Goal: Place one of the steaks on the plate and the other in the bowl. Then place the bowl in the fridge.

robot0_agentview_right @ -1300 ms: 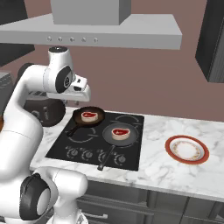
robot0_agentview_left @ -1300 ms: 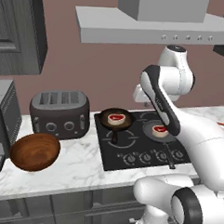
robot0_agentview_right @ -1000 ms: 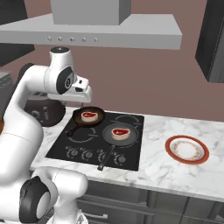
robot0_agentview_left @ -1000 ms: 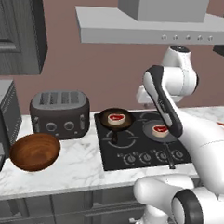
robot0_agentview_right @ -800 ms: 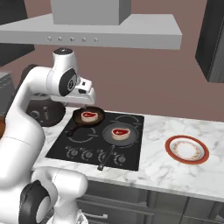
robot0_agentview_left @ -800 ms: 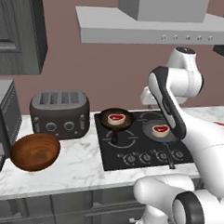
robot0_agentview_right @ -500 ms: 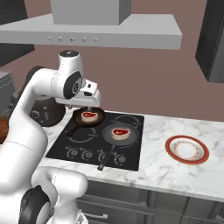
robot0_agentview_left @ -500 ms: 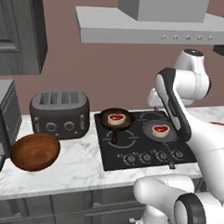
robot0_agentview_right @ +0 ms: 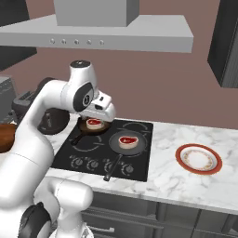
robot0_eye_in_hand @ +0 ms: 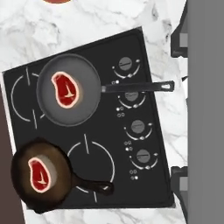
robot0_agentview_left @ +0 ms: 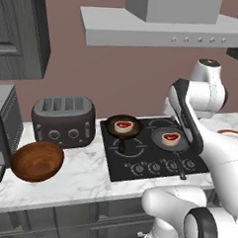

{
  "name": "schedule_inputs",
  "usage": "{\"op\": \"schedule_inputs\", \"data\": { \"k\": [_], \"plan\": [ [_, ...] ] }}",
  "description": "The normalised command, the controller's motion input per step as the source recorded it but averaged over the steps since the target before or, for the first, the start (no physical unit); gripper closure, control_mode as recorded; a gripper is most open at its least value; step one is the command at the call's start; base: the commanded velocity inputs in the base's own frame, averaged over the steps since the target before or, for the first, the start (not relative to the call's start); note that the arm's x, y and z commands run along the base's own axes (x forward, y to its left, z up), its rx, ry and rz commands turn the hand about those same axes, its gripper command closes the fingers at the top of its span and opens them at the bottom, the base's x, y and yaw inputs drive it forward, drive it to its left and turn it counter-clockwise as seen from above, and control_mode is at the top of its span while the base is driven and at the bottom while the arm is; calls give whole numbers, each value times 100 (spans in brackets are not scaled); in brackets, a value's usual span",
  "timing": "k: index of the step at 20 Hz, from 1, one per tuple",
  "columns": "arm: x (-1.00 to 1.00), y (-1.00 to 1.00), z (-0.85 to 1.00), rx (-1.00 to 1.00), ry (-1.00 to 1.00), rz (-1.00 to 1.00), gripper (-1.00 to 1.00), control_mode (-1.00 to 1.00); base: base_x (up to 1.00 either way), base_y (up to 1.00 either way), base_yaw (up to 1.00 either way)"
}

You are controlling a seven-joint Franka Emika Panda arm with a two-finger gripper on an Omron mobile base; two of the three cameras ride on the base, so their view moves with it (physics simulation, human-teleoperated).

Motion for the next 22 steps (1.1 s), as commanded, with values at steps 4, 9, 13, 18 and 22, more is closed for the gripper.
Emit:
{"op": "schedule_inputs", "data": {
  "k": [4,9,13,18,22],
  "plan": [
    [0,-46,-26,4,0,-36,-100,-100,0,0,0],
    [2,-44,-25,7,8,-28,-100,-100,0,0,0],
    [19,-35,-22,5,14,-17,-100,-100,0,0,0],
    [11,-24,-16,9,10,-12,-100,-100,0,0,0],
    [18,-27,-24,12,12,-13,-100,-100,0,0,0]
  ]
}}
